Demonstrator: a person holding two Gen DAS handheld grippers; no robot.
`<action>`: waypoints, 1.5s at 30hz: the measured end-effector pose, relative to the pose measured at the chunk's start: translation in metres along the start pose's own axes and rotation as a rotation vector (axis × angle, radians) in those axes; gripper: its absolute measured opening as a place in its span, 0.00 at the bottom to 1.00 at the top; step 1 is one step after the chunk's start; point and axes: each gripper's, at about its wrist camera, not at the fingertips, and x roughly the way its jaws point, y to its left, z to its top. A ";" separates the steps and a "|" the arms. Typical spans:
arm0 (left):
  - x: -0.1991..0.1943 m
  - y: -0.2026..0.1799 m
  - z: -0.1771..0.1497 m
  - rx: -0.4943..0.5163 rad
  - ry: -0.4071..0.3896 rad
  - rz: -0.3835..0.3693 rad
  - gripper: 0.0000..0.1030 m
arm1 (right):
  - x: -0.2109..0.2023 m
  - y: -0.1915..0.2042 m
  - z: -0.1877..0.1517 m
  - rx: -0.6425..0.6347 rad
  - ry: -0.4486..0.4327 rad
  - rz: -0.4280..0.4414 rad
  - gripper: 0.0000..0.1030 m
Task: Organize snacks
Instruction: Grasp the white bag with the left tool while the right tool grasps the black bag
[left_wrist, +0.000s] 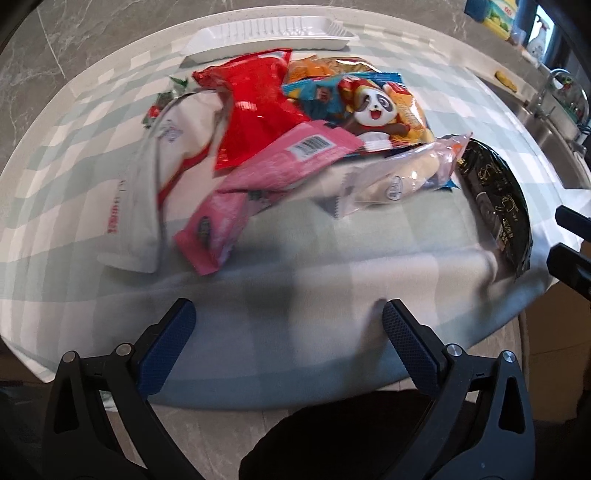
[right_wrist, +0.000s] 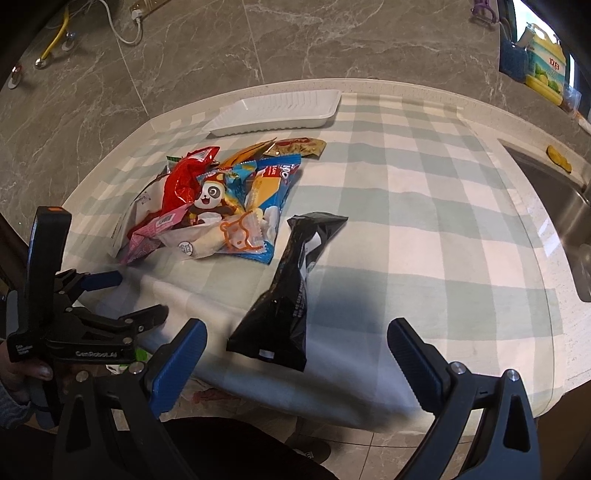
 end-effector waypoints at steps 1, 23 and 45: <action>-0.006 0.004 0.001 -0.002 -0.014 0.008 0.93 | 0.000 0.001 0.001 -0.001 -0.001 0.002 0.97; -0.002 0.101 0.093 0.023 -0.073 0.058 0.41 | 0.049 0.017 0.037 -0.011 0.100 0.043 0.60; 0.047 0.123 0.119 -0.050 0.011 -0.283 0.21 | 0.070 -0.032 0.040 0.257 0.170 0.208 0.24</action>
